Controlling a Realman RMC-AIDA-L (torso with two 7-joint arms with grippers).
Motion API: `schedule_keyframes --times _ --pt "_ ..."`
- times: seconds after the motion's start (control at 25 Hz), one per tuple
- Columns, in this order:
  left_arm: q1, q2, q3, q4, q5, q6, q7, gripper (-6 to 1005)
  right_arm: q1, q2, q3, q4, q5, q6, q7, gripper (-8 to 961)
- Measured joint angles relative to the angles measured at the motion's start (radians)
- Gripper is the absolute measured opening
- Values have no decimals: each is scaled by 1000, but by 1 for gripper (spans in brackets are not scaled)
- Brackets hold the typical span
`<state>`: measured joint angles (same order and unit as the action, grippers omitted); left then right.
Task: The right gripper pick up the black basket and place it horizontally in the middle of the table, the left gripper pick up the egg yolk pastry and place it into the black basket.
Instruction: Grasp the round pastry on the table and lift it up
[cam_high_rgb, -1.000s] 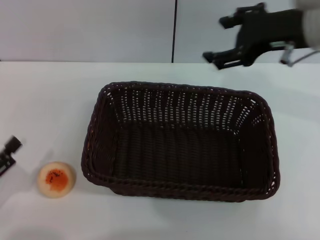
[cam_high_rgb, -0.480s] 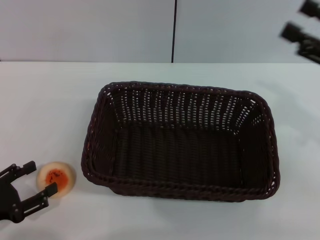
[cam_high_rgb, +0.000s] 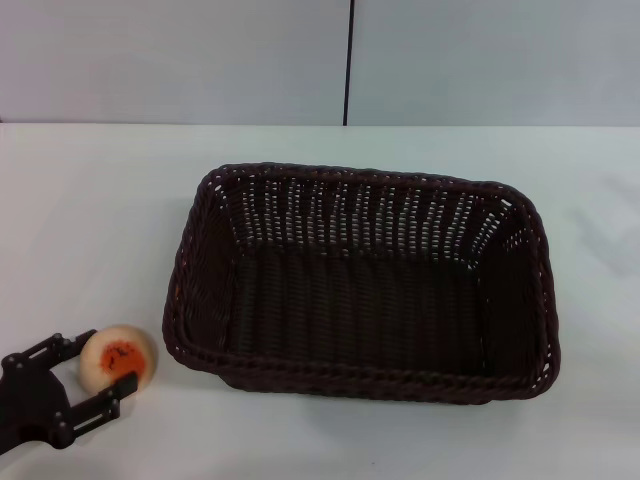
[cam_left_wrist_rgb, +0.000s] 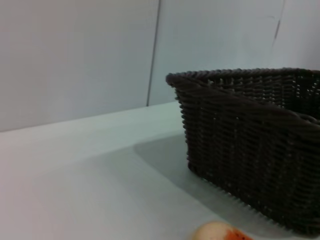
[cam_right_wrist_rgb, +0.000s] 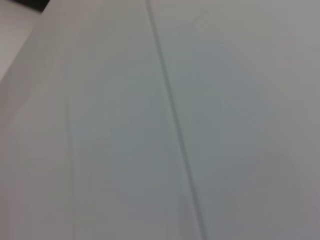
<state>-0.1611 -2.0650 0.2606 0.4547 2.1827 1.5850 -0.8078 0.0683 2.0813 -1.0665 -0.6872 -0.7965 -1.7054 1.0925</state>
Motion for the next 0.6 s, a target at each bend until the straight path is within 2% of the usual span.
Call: schedule_keyframes --times 0.04,0.16,0.32,0.4,0.52,0.6 --pt "0 0 5 0 0 0 0 793 9 -3 3 62 32 -17 -30 809" --pt "0 -2 7 -3 -3 3 3 791 14 -6 15 106 46 -30 -47 809" --pt "2 -1 -21 -19 -9 16 7 628 17 -7 63 168 49 -52 -61 809" --pt "2 1 -75 -22 -11 37 21 550 23 -7 95 220 50 -72 -80 809" --pt "2 1 -100 -23 -11 46 27 437 25 -6 118 257 51 -83 -100 809" --pt "-5 4 -216 -21 -14 105 31 362 28 -3 164 315 51 -97 -119 809"
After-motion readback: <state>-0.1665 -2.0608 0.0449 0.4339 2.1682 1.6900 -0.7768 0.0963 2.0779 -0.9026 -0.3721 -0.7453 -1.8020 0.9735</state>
